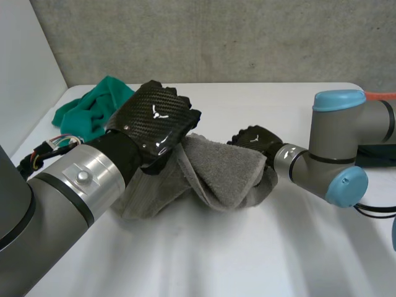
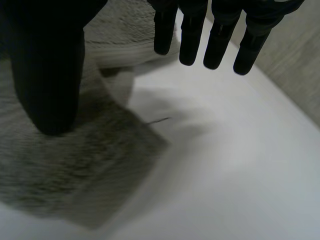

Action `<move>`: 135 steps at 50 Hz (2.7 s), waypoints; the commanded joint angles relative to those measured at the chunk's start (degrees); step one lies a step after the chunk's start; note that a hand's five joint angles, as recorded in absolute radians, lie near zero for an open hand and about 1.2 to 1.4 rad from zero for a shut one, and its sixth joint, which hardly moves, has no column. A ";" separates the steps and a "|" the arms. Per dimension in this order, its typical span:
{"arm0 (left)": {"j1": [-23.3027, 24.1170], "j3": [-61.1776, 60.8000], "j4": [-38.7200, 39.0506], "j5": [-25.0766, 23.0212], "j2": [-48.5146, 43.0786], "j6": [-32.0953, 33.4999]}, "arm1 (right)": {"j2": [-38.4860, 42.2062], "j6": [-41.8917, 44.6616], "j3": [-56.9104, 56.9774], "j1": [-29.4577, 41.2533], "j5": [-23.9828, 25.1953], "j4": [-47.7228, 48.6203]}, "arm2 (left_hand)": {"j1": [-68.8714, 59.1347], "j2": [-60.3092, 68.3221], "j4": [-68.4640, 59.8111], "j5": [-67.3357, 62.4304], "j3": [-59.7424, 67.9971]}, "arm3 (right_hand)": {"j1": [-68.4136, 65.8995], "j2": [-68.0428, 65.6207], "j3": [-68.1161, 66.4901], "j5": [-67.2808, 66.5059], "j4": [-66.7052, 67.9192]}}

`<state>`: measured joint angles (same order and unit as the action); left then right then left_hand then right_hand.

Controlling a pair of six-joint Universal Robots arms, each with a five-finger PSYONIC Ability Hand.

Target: Fold the laundry.

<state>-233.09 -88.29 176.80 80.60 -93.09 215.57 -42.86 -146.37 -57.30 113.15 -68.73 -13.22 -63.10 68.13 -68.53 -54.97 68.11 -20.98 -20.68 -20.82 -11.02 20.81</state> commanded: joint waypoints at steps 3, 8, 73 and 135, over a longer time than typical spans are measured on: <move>-2.28 -0.48 0.30 -0.27 -1.48 0.12 | -7.58 -11.73 0.35 -3.63 -3.34 -7.25 | -16.90 11.87 -11.47 -15.03 11.89 | -2.06 -2.35 -2.22 -2.01 2.23; -2.46 -0.30 0.30 -0.36 -1.66 -0.14 | -13.38 -18.24 -3.07 -10.14 -2.64 -10.77 | -16.90 11.87 -11.47 -15.03 11.89 | -1.72 -2.02 -1.89 -1.68 1.89; -26.54 12.42 -2.26 -4.66 -14.83 -6.83 | -19.91 11.55 5.60 -9.62 -15.37 -14.47 | -16.90 11.87 -11.47 -15.03 11.89 | -59.02 -59.32 -59.18 -58.98 59.19; -27.50 -27.38 -13.43 -4.49 9.43 12.60 | -39.77 31.87 -40.09 -18.14 -15.82 -8.33 | -16.90 11.87 -11.47 -15.03 11.89 | -59.02 -59.32 -59.18 -58.98 59.19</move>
<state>-260.30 -119.37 164.25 76.22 -80.33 227.74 -82.92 -116.01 -98.38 96.66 -84.78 -24.87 -65.31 68.59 -68.79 -57.35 68.39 -64.27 -67.16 -67.93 -58.52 68.62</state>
